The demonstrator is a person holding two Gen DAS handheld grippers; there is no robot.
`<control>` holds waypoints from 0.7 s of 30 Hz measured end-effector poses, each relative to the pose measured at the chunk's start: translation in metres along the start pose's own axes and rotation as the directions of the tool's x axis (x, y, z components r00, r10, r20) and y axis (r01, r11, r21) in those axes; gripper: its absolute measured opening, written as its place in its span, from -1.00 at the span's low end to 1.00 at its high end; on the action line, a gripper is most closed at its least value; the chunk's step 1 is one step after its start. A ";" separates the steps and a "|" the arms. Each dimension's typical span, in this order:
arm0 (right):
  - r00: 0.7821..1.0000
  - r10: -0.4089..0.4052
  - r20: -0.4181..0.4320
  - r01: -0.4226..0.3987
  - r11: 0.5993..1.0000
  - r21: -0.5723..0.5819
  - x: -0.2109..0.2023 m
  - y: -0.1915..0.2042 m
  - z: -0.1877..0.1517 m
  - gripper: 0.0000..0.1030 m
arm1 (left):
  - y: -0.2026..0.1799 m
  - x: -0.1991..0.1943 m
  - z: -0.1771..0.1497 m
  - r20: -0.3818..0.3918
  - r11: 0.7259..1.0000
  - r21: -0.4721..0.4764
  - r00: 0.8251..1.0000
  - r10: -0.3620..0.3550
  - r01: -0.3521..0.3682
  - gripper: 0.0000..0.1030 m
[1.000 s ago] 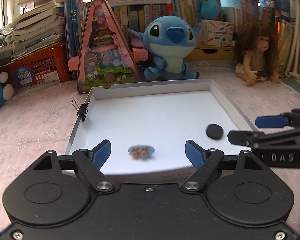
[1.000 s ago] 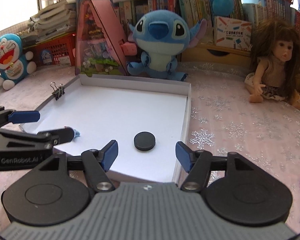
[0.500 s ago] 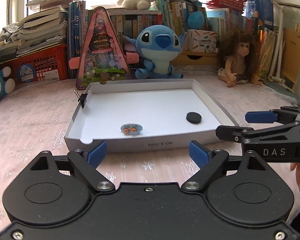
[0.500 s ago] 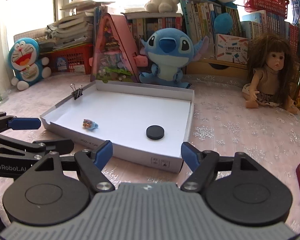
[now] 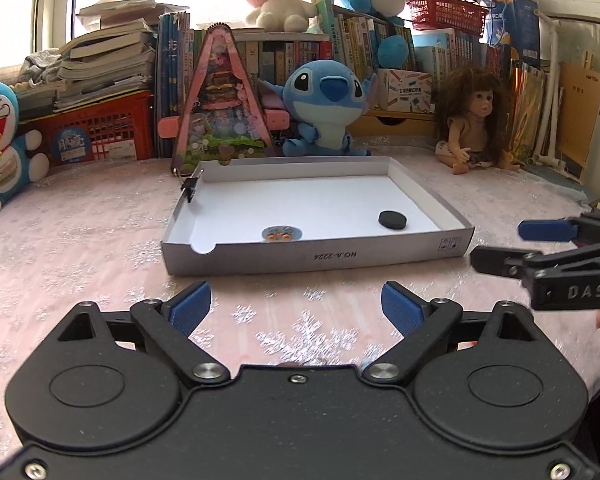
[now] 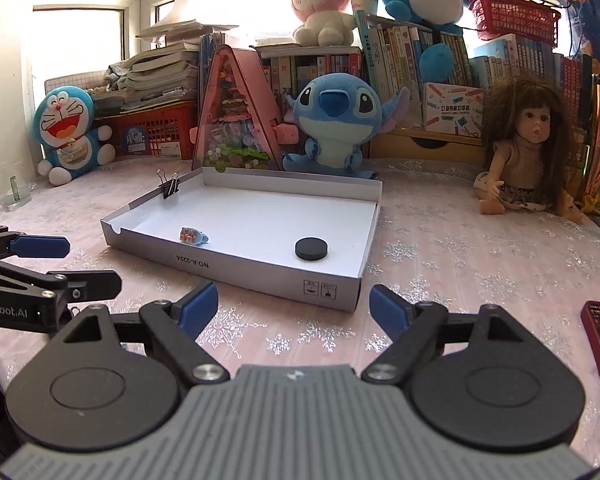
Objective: Organize rigid objects
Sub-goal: 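Move both open grippers back from the tray toward the remaining objects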
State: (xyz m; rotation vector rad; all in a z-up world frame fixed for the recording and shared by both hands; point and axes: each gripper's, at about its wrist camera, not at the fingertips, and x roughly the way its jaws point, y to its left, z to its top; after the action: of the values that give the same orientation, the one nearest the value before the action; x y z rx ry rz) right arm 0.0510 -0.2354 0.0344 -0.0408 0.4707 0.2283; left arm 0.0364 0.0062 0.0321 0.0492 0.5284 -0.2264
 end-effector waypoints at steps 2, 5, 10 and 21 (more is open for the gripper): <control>1.000 -0.002 0.013 0.002 1.000 -0.006 -0.005 0.000 -0.003 0.80 | 0.002 -0.003 -0.005 0.002 1.000 0.010 1.000 0.002 -0.002 0.79; 1.000 -0.004 0.022 0.004 1.000 -0.015 -0.010 0.000 -0.008 0.83 | 0.004 -0.008 -0.011 0.002 1.000 0.022 1.000 0.011 -0.012 0.79; 0.999 -0.026 0.028 0.027 0.999 -0.026 -0.016 -0.001 -0.018 0.84 | 0.010 -0.013 -0.020 -0.001 1.000 0.010 1.000 0.016 -0.016 0.79; 0.997 -0.076 0.016 0.077 0.994 -0.076 -0.029 -0.007 -0.040 0.84 | 0.026 -0.026 -0.040 0.017 1.000 -0.014 1.000 0.022 -0.021 0.79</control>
State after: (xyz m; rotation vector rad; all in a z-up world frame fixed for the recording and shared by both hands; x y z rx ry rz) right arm 0.0102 -0.2520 0.0119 -0.1318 0.4468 0.1709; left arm 0.0008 0.0406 0.0105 0.0392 0.5125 -0.2019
